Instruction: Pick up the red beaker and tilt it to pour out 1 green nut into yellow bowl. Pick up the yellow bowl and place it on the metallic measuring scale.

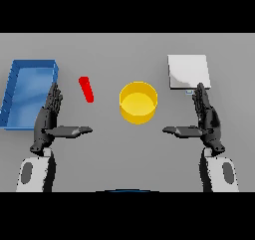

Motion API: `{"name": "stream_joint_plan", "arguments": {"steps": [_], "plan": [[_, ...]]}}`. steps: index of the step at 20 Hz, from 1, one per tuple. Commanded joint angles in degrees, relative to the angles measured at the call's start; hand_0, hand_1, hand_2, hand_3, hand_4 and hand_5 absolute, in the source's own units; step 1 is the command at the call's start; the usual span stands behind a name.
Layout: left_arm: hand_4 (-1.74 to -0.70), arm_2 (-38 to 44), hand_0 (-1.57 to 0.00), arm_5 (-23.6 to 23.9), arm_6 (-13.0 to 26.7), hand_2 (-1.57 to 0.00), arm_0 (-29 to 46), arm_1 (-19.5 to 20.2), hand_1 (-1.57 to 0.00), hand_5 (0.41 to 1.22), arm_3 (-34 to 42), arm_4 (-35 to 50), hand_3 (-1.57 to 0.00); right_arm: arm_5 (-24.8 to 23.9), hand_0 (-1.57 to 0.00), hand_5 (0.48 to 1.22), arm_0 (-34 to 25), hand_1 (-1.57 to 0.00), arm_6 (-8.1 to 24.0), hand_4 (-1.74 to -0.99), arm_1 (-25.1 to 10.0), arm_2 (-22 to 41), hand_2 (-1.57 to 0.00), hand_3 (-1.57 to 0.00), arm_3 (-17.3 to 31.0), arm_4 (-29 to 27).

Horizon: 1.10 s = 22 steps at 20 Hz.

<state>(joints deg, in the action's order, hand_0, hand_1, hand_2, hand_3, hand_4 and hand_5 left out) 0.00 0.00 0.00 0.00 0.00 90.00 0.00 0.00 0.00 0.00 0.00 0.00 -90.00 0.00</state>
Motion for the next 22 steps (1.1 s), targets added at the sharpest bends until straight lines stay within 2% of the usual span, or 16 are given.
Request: {"name": "stream_joint_plan", "arguments": {"steps": [1, 6, 7, 8, 9, 11, 12, 16, 18, 20, 22], "plan": [[-1.15, 0.0, 0.0, 0.04, -0.03, 0.0, 0.04, 0.0, 0.0, 0.599, 0.03, 0.02, 0.0, -0.03, 0.0, 0.599, 0.03, 0.0, -0.02, -1.167, -0.02, -0.02, 0.0, 0.0, -0.02, -0.04], [-1.15, -0.11, 0.0, -0.13, 0.08, 0.0, 0.42, -0.04, 0.0, 0.599, 0.14, 0.13, 0.0, -0.02, 0.0, 0.599, -0.13, 0.0, 0.19, -1.167, -0.19, -0.08, 0.0, 0.0, -0.08, -0.08], [-1.15, -1.43, 0.0, -0.86, -1.02, 0.0, 2.39, 2.1, 0.0, 0.599, 2.77, -1.93, 0.0, -1.75, 0.0, 0.599, 1.9, 0.0, -4.39, -1.167, -2.79, 2.12, 0.0, 0.0, -1.83, 6.43], [-1.16, -2.94, 0.0, -1.33, -1.47, 0.0, 4.17, 2.78, 0.0, 0.599, 4.93, -3.38, 0.0, -3.12, 0.0, 0.595, 3.23, 0.0, -5.82, -1.163, -3.85, 3.59, 0.0, 0.0, -3.08, 10.43], [-1.16, -4.19, 0.0, -1.27, -0.87, 0.0, 5.17, 2.79, 0.0, 0.599, 6.23, -4.67, 0.0, -4.14, 0.0, 0.594, 5.16, 0.0, -6.85, -1.162, -3.8, 5.42, 0.0, 0.0, -4.5, 13.65], [-1.16, -5.07, 0.0, -1.27, 1.56, 0.0, 6.06, 3.16, 0.0, 0.599, 8.26, -5.42, 0.0, -5.0, 0.0, 0.59, 6.29, 0.0, -5.48, -1.159, -4.1, 6.39, 0.0, 0.0, -6.24, 16.1], [-1.16, -5.12, 0.0, -0.95, 2.93, 0.0, 5.84, 3.66, 0.0, 0.6, 9.18, -5.95, 0.0, -5.12, 0.0, 0.591, 6.47, 0.0, -5.1, -1.162, -4.01, 6.69, 0.0, 0.0, -6.62, 16.54], [-1.16, -6.5, 0.0, -1.16, 3.81, 0.0, 5.36, 3.55, 0.0, 0.602, 8.02, -7.76, 0.0, -3.87, 0.0, 0.603, 6.41, 0.0, -4.37, -1.199, -3.83, 6.32, 0.0, 0.0, -6.69, 14.62], [-1.17, -6.06, 0.0, -0.97, 3.54, 0.0, 2.9, 3.35, 0.0, 0.605, 3.59, -8.44, 0.0, -3.04, 0.0, 0.611, 6.68, 0.0, -5.46, -1.224, -3.65, 6.43, 0.0, 0.0, -7.27, 13.58], [-1.21, -5.92, 0.0, -0.45, 1.59, 0.0, -0.69, 2.6, 0.0, 0.615, 0.23, -9.02, 0.0, -3.1, 0.0, 0.623, 6.04, 0.0, -4.54, -1.236, -4.22, 6.31, 0.0, 0.0, -6.8, 14.23], [-1.22, -4.79, 0.0, 0.28, 0.16, 0.0, -3.71, 3.31, 0.0, 0.626, -4.74, -10.1, 0.0, -2.53, 0.0, 0.631, 6.58, 0.0, -5.58, -1.256, -4.59, 5.81, 0.0, 0.0, -7.85, 13.0]]}}
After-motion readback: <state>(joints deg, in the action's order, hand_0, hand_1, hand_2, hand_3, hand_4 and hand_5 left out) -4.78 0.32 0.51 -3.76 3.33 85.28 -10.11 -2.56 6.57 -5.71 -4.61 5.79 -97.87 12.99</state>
